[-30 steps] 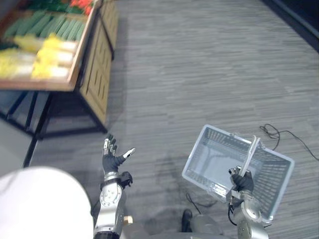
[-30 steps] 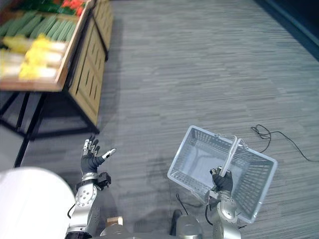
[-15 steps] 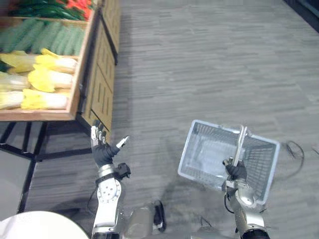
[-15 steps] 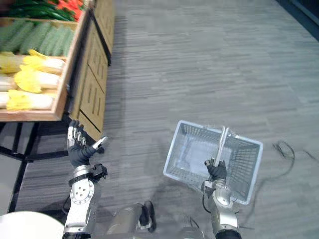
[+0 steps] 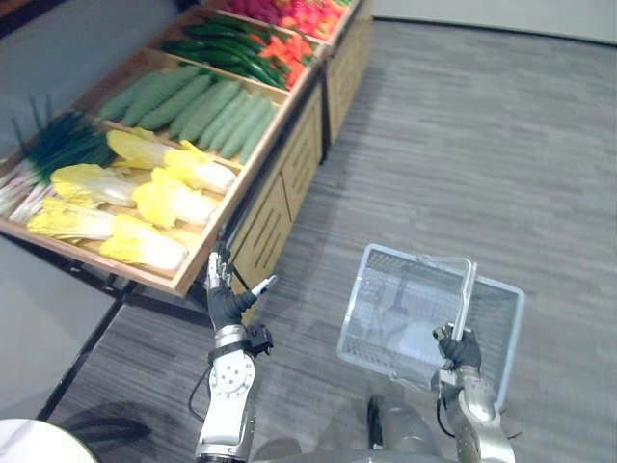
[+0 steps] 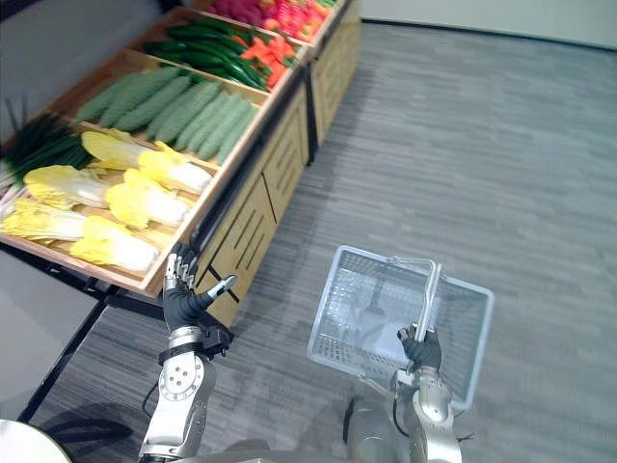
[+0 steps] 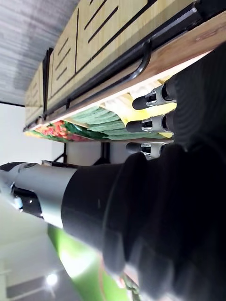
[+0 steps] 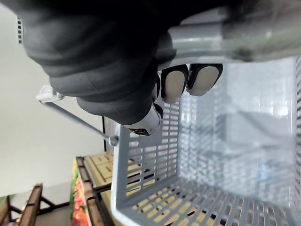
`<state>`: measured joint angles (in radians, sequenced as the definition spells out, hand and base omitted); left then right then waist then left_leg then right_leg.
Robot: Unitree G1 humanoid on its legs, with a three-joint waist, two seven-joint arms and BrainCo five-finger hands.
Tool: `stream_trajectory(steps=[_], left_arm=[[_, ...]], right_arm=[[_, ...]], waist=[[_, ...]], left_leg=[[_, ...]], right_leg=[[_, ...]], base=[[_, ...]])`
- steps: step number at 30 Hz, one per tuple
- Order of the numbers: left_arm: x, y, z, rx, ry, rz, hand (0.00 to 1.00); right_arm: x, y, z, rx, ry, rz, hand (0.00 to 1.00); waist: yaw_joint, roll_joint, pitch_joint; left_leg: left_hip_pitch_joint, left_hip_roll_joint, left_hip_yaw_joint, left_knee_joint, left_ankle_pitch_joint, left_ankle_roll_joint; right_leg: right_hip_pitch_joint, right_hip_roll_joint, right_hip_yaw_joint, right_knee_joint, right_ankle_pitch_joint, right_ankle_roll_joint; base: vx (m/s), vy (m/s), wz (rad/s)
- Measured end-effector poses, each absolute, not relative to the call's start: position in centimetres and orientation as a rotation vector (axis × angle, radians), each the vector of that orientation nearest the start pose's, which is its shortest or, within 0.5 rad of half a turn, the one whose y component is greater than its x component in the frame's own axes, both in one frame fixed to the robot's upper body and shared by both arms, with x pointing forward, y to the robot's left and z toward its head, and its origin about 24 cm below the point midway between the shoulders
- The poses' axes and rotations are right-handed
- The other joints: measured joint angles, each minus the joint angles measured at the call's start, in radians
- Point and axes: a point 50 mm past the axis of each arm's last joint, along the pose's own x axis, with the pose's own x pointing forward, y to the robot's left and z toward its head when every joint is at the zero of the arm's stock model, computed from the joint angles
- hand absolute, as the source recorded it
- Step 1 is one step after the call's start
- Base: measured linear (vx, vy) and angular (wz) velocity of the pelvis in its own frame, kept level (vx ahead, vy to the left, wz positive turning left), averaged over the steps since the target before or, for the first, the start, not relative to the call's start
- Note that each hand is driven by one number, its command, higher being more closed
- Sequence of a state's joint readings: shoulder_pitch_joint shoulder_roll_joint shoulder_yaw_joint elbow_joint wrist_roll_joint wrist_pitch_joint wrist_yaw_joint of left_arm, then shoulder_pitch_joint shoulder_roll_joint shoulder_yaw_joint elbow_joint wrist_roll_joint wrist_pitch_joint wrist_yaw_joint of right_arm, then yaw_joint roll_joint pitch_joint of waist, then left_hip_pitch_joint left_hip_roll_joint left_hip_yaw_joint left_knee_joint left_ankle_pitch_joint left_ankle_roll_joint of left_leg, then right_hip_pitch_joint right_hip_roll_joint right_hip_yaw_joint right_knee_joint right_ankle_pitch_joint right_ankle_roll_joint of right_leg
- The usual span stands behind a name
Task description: Pick vegetable in the basket
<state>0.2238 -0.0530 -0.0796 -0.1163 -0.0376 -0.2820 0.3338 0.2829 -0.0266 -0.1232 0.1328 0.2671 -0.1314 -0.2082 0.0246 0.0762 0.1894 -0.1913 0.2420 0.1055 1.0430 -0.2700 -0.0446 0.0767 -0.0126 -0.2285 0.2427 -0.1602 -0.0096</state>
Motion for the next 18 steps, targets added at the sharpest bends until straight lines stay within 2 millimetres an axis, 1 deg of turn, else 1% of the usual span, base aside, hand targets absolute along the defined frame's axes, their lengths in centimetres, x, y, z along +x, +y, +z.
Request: stream_trajectory(steps=[1,2,3,4,5,6,7,8,9,10,11,12,13,14,15,16,17,18], left_arm=[[20.5,15.4,4.5,-0.128,-0.169,0.341,0.00],[20.5,15.5,4.5,-0.126,-0.169,0.342,0.00],[20.5,15.5,4.4,-0.129,-0.165,0.343,0.00],[20.4,15.5,4.4,-0.134,-0.163,0.341,0.00],[20.5,15.3,4.4,-0.136,-0.164,0.333,0.00],[20.4,15.5,4.1,-0.122,-0.149,0.330,0.00],[20.3,15.7,4.0,-0.107,-0.142,0.326,0.00],[20.3,16.1,4.0,-0.091,-0.145,0.322,0.00],[20.3,16.0,4.0,-0.090,-0.140,0.316,0.00],[20.1,16.1,3.7,-0.089,-0.126,0.313,0.00],[20.0,16.2,3.5,-0.088,-0.117,0.314,0.00],[19.8,16.2,3.2,-0.083,-0.100,0.307,0.00],[19.8,16.3,3.0,-0.067,-0.090,0.297,0.00],[19.8,16.4,3.0,-0.060,-0.089,0.288,0.00],[19.8,16.3,3.0,-0.053,-0.089,0.277,0.00],[19.8,16.5,2.9,-0.043,-0.087,0.278,0.00],[19.8,16.6,2.9,-0.041,-0.087,0.278,0.00],[19.9,16.5,3.0,-0.042,-0.092,0.277,0.00]], right_arm=[[17.2,-21.6,-3.1,0.192,0.244,-0.486,1.00],[17.5,-22.3,-2.7,0.194,0.213,-0.515,1.00],[17.4,-23.0,-2.5,0.186,0.202,-0.538,1.00],[17.2,-23.4,-2.4,0.175,0.201,-0.549,1.00],[16.8,-24.4,-2.4,0.147,0.203,-0.565,1.00],[16.4,-24.5,-3.4,0.154,0.246,-0.586,1.00],[16.1,-24.4,-4.1,0.156,0.275,-0.591,1.00],[15.9,-24.8,-4.5,0.157,0.292,-0.610,1.00],[15.8,-24.8,-4.8,0.158,0.309,-0.615,1.00],[15.7,-24.9,-5.6,0.161,0.354,-0.626,1.00],[15.6,-24.9,-6.0,0.163,0.375,-0.631,1.00],[15.1,-24.9,-6.8,0.168,0.418,-0.641,1.00],[14.7,-24.8,-7.4,0.179,0.451,-0.652,1.00],[14.5,-24.8,-7.6,0.182,0.465,-0.655,1.00],[14.3,-24.7,-7.8,0.184,0.484,-0.653,1.00],[14.0,-24.7,-7.9,0.182,0.493,-0.653,1.00],[14.0,-24.7,-7.9,0.180,0.494,-0.652,1.00],[13.9,-24.7,-7.9,0.179,0.494,-0.654,1.00]], waist=[[0.007,0.002,-0.001],[0.020,0.005,-0.002],[0.021,0.004,-0.002],[0.019,0.004,-0.002],[0.017,0.015,-0.007],[0.011,-0.023,-0.019],[-0.002,-0.060,-0.036],[-0.006,-0.072,-0.036],[-0.005,-0.076,-0.034],[0.001,-0.077,-0.033],[0.003,-0.077,-0.033],[0.000,-0.078,-0.033],[-0.011,-0.090,-0.030],[-0.016,-0.094,-0.027],[-0.031,-0.095,-0.027],[-0.041,-0.087,-0.030],[-0.043,-0.084,-0.031],[-0.044,-0.084,-0.030]], left_leg=[[-0.032,-0.001,0.023,-0.039,-0.018,0.005],[-0.096,-0.005,0.065,-0.147,-0.032,0.011],[-0.132,-0.014,0.102,-0.279,-0.023,0.007],[-0.137,-0.021,0.130,-0.363,0.005,-0.002],[-0.141,-0.036,0.198,-0.523,0.148,0.085],[-0.111,-0.068,0.220,-0.548,0.143,0.100],[-0.111,-0.101,0.251,-0.577,0.152,0.114],[-0.114,-0.109,0.295,-0.567,0.117,0.155],[-0.114,-0.115,0.291,-0.558,0.102,0.155],[-0.094,-0.124,0.294,-0.551,0.069,0.152],[-0.075,-0.134,0.291,-0.554,0.057,0.150],[-0.030,-0.157,0.270,-0.570,0.037,0.150],[0.025,-0.194,0.238,-0.605,0.023,0.152],[0.057,-0.211,0.221,-0.627,0.018,0.154],[0.100,-0.223,0.196,-0.651,0.011,0.159],[0.138,-0.224,0.165,-0.677,0.008,0.159],[0.156,-0.224,0.151,-0.689,0.009,0.158],[0.189,-0.224,0.115,-0.706,0.009,0.157]], right_leg=[[0.021,-0.002,-0.010,-0.021,0.000,0.000],[0.060,-0.005,-0.023,-0.058,-0.005,0.007],[0.096,-0.011,-0.047,-0.085,-0.016,0.026],[0.114,-0.013,-0.059,-0.093,-0.027,0.038],[0.149,-0.008,-0.077,-0.092,-0.062,0.063],[0.166,-0.039,-0.084,-0.089,-0.085,0.070],[0.161,-0.067,-0.088,-0.091,-0.086,0.073],[0.165,-0.084,-0.096,-0.086,-0.082,0.078],[0.167,-0.091,-0.092,-0.074,-0.082,0.079],[0.160,-0.103,-0.079,-0.007,-0.082,0.083],[0.146,-0.112,-0.072,0.054,-0.080,0.089],[0.099,-0.150,-0.067,0.240,-0.056,0.136],[0.023,-0.198,-0.039,0.457,0.026,0.174],[-0.023,-0.218,-0.011,0.563,0.076,0.177],[-0.103,-0.222,0.029,0.703,0.011,0.134],[-0.167,-0.214,0.047,0.727,-0.044,0.101],[-0.194,-0.209,0.048,0.709,-0.059,0.094],[-0.241,-0.184,0.065,0.639,-0.086,0.075]], base=[[0.36,-0.082,0.36],[0.35,-0.007,0.32],[0.35,0.023,0.36],[0.46,0.096,0.56],[0.40,0.084,0.67],[0.52,0.121,0.78],[0.44,0.114,0.91],[0.44,0.138,0.72],[0.40,0.148,0.58],[0.37,0.148,0.19],[0.44,0.168,0.32],[0.45,0.141,0.50],[0.39,0.093,0.63],[0.40,0.033,0.72],[0.39,-0.005,0.83],[0.37,-0.020,0.83],[0.37,-0.035,0.81],[0.38,-0.083,0.72]])
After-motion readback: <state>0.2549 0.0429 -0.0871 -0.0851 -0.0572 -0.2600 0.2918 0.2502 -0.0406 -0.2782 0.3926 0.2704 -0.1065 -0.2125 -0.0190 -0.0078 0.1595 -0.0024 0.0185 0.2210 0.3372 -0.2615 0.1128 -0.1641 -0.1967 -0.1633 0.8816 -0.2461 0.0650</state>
